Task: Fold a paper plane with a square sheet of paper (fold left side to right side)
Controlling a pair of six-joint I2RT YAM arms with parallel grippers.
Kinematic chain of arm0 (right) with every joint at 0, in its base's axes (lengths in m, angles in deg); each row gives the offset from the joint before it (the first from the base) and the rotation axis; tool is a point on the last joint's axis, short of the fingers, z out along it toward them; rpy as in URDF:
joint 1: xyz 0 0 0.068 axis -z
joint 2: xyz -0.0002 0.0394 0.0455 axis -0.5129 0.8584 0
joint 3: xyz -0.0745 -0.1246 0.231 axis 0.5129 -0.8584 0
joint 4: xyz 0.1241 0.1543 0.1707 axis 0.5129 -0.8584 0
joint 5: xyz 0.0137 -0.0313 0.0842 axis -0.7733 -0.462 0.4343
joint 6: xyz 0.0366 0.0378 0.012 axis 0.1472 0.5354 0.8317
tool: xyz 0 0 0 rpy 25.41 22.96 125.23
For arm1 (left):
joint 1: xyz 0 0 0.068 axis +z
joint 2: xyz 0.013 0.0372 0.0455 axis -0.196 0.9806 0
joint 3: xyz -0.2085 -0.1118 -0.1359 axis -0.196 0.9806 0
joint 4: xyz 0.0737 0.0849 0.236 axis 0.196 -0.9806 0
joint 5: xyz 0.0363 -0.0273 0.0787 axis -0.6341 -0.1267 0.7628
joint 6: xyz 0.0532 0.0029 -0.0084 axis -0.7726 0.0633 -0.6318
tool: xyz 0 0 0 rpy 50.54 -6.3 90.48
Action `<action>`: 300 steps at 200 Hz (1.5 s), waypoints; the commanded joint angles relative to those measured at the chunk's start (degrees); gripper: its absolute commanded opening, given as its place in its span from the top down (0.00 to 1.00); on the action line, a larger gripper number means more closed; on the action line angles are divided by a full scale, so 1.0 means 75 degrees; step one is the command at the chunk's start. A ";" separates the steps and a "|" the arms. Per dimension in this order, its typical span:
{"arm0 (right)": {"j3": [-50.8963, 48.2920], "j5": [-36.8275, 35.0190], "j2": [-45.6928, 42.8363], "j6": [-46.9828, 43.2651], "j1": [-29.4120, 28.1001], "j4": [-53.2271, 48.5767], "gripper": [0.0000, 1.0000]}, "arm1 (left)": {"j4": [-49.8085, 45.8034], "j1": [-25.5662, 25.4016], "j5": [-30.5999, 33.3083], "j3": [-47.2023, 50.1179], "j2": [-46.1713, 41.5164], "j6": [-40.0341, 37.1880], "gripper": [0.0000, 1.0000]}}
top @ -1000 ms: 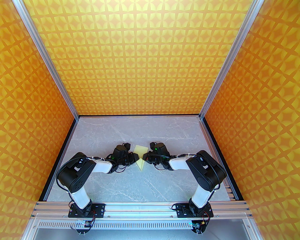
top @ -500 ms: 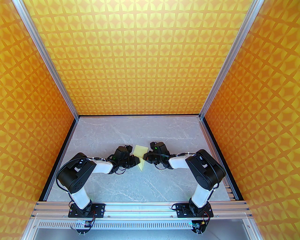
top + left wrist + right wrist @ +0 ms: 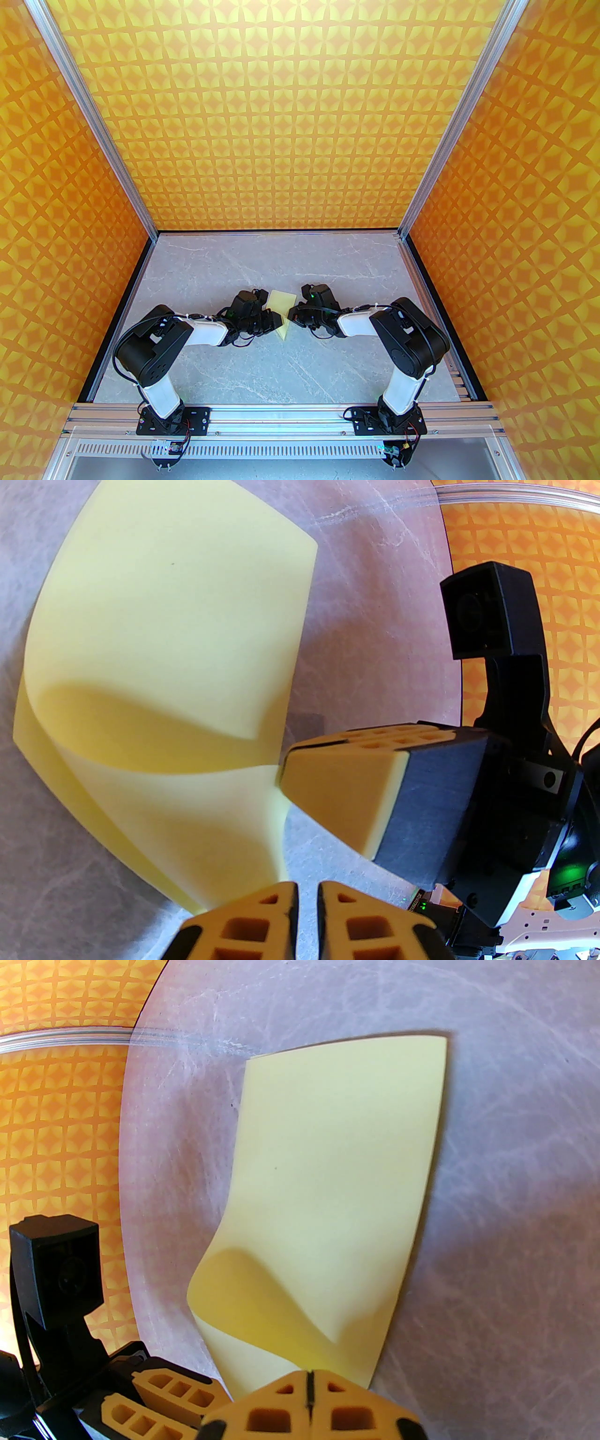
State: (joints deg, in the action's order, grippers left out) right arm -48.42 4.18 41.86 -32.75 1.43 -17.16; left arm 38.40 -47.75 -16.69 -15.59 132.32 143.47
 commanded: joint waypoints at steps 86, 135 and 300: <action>0.0110 -0.0321 0.0167 -0.0177 0.0069 -0.0161 1.00 | -0.0311 -0.0130 -0.0367 -0.0340 0.0375 -0.0223 0.86; 0.0107 -0.0322 0.0171 -0.0191 0.0069 -0.0166 1.00 | -0.0534 -0.0124 -0.0489 -0.0370 0.0413 -0.0357 0.87; 0.0111 -0.0298 0.0268 -0.0188 0.0069 -0.0133 1.00 | -0.0800 -0.0417 -0.0539 -0.0217 0.0328 -0.0551 0.88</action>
State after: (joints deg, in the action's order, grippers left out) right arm -48.40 2.89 42.86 -33.21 1.43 -17.97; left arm 33.57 -50.68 -19.81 -17.30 134.62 140.28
